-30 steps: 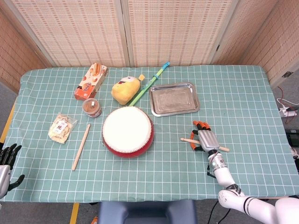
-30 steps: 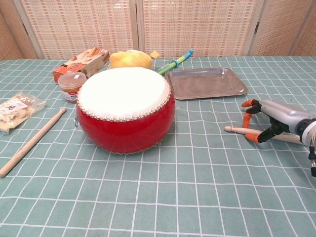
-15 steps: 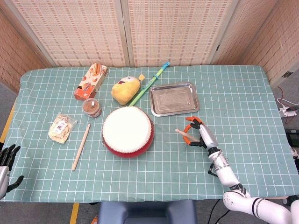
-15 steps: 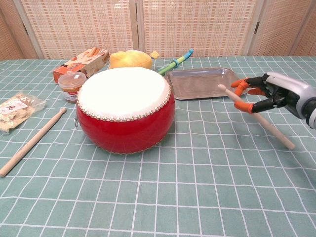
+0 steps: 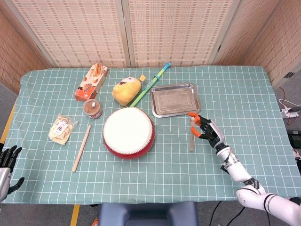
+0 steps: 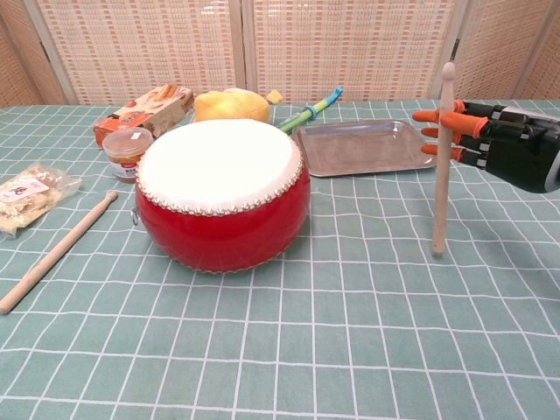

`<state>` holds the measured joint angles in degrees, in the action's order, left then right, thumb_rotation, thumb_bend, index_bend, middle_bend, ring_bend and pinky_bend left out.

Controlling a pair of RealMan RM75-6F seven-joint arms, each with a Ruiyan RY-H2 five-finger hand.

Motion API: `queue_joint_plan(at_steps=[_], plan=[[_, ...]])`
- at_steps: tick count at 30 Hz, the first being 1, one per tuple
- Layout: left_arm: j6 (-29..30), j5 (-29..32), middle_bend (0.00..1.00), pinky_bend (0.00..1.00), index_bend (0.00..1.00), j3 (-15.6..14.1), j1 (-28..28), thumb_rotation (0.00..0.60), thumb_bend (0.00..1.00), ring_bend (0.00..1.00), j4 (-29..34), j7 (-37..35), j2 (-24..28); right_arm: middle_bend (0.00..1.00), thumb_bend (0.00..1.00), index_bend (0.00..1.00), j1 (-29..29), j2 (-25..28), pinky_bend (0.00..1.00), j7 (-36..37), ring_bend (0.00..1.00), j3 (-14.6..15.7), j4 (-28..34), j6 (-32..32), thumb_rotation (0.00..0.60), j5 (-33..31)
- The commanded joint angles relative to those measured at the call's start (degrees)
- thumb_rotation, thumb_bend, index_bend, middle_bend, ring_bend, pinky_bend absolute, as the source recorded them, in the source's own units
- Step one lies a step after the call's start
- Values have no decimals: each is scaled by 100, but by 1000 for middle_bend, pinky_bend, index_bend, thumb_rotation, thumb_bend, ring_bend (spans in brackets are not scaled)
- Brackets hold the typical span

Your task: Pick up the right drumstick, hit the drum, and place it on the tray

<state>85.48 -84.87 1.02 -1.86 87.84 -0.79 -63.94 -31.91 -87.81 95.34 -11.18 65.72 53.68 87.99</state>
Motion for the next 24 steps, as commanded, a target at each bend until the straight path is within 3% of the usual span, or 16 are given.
queue_joint_plan(at_steps=[1,13,24], plan=[[0,-1,0,0,0,-1,0,600,219,0,29,19,21,187,474,633,-338,-292,149,1364,103,413,-949,54,600,505],[3,-47,0,0,0,-16,-5,600,218,0,93,49,65,218,505,536,-449,-889,232,3321,183,917,-2341,783,600,749],[5,-96,0,0,0,-56,5,600,218,0,95,53,60,256,530,452,-398,-1000,340,4070,269,1334,-2912,1355,600,935]])
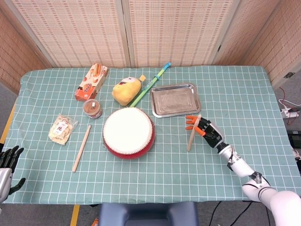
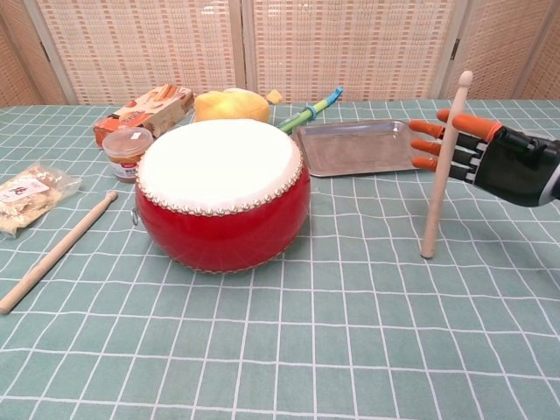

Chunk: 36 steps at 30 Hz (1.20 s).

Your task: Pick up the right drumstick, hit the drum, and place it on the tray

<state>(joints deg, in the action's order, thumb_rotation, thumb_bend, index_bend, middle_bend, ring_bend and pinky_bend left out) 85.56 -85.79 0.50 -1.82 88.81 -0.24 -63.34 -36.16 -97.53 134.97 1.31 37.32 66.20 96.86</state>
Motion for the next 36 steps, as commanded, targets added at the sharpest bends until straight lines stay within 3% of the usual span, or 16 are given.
queue_joint_plan(at_steps=[1,22,28,36], plan=[[-4,-6,0,0,0,-10,4,600,218,0,-4,-4,1,258,531,448,27,-31,344,143,273,123,-123,146,600,66],[-32,14,0,0,0,-39,32,600,218,0,-130,-110,-70,312,532,451,112,121,425,-281,340,760,63,641,600,352],[-51,17,0,0,0,-44,31,600,219,0,-142,-159,-72,317,531,448,179,121,425,-289,350,878,40,661,544,343],[-54,6,0,0,0,-52,33,600,218,0,-133,-154,-74,326,499,448,247,52,435,-248,379,993,-87,581,524,325]])
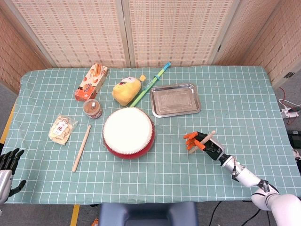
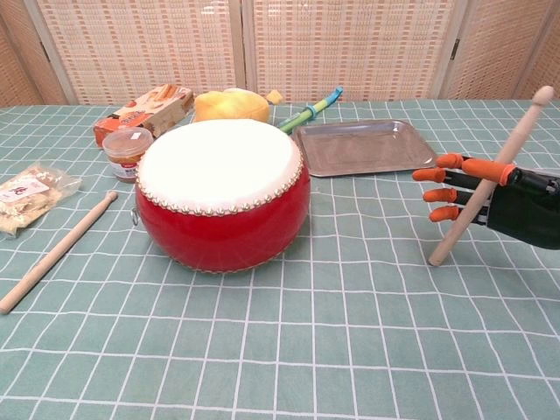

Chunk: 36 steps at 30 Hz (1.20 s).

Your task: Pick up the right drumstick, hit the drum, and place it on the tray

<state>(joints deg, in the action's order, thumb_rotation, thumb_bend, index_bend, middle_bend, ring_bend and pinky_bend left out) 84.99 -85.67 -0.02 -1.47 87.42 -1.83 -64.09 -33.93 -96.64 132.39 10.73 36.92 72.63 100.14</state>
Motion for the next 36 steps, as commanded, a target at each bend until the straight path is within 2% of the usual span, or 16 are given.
queue_joint_plan(at_steps=[1,20,25,29,36], plan=[[1,-10,0,0,0,-1,-4,600,218,0,13,14,6,327,493,449,37,-68,435,21,379,67,-87,-82,525,-10],[-46,42,0,0,0,4,-6,600,218,0,11,27,-8,343,404,488,-73,-434,449,-217,390,64,-273,-367,518,-108],[-59,39,0,0,0,4,-12,600,218,0,-29,-8,-28,366,354,497,-129,-497,507,-355,432,32,-192,-404,518,-130],[-95,51,0,0,0,1,-23,600,218,0,-61,-26,-45,411,277,512,-178,-536,591,-498,499,-21,-91,-426,518,-165],[-130,67,0,0,0,-3,-28,600,218,0,-127,-103,-75,508,242,556,-251,-611,737,-837,628,-86,117,-550,518,-229]])
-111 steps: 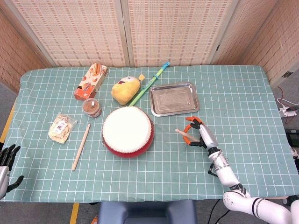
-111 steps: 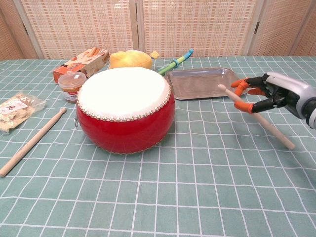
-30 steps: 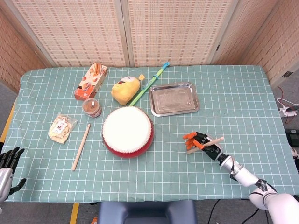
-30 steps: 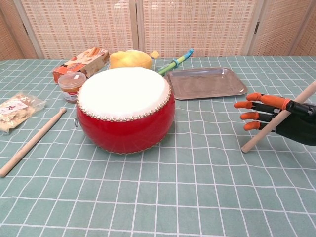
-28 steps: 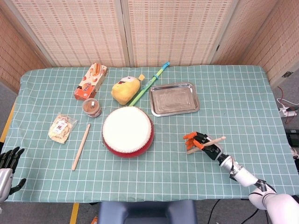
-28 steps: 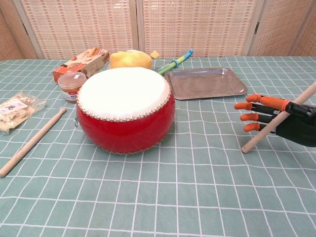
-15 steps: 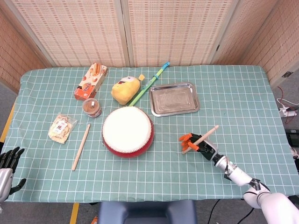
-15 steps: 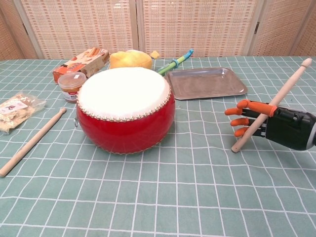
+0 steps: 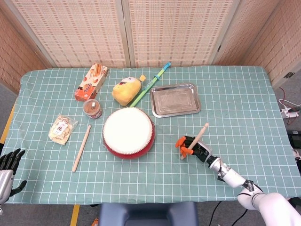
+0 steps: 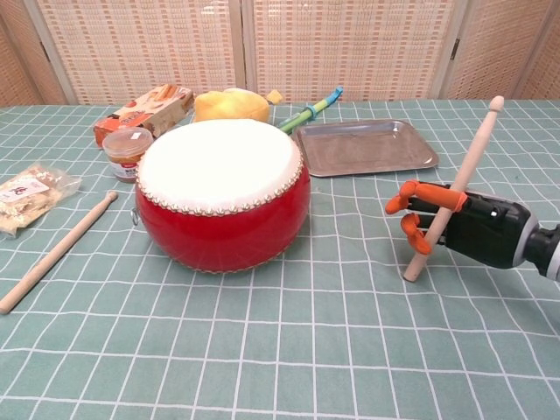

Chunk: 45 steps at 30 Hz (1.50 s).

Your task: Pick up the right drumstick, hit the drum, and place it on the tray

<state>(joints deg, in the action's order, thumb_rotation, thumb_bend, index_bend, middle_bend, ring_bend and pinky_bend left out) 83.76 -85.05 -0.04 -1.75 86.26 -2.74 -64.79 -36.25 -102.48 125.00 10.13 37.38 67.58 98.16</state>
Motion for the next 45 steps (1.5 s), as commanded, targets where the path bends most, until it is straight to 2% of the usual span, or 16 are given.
queue_joint_plan(at_steps=[1,11,18,25,28,31,33,35,38,41,42,45], plan=[[-15,9,0,0,0,-4,1,600,218,0,-27,-25,-12,523,242,565,-41,-22,758,-175,647,-59,124,-71,518,-58],[-42,11,0,0,0,-6,-7,600,216,0,-121,-114,-53,723,217,675,-63,74,992,-975,871,-192,683,-224,518,-220],[-58,3,0,0,0,-9,-16,600,217,0,-157,-140,-71,844,215,750,-12,151,1000,-1490,997,-378,1029,-255,513,-425],[-63,7,0,0,0,-7,-20,600,217,0,-183,-149,-82,983,224,875,46,188,1000,-1981,1000,-511,1275,-171,520,-498],[-56,17,0,0,0,1,-18,600,218,0,-201,-130,-90,1000,317,957,48,236,1000,-2124,1000,-535,1383,-127,520,-479],[-40,40,0,0,0,18,-16,600,217,0,-216,-60,-111,1000,531,999,53,293,1000,-2273,1000,-558,1511,-102,534,-476],[-31,33,0,0,0,18,-15,600,217,0,-216,-52,-118,1000,732,1000,59,339,1000,-2339,1000,-577,1593,-71,583,-474],[-15,8,0,0,0,13,-14,600,218,0,-221,-70,-121,1000,818,1000,63,407,1000,-2413,1000,-602,1696,-43,600,-479],[1,-10,0,0,0,10,-10,600,218,0,-239,-101,-122,1000,861,1000,37,564,1000,-2777,1000,-642,1839,-45,600,-474],[15,-17,0,0,0,13,-7,600,219,0,-260,-119,-118,1000,873,1000,-82,846,1000,-3668,1000,-730,2110,-207,600,-504],[24,-23,0,0,0,15,-6,600,218,0,-264,-130,-117,1000,873,1000,-144,978,1000,-4009,1000,-789,2257,-314,600,-555],[49,-52,0,0,0,20,-11,600,218,0,-280,-150,-115,1000,873,1000,-344,1406,1000,-5657,1000,-1057,2789,-640,600,-785]])
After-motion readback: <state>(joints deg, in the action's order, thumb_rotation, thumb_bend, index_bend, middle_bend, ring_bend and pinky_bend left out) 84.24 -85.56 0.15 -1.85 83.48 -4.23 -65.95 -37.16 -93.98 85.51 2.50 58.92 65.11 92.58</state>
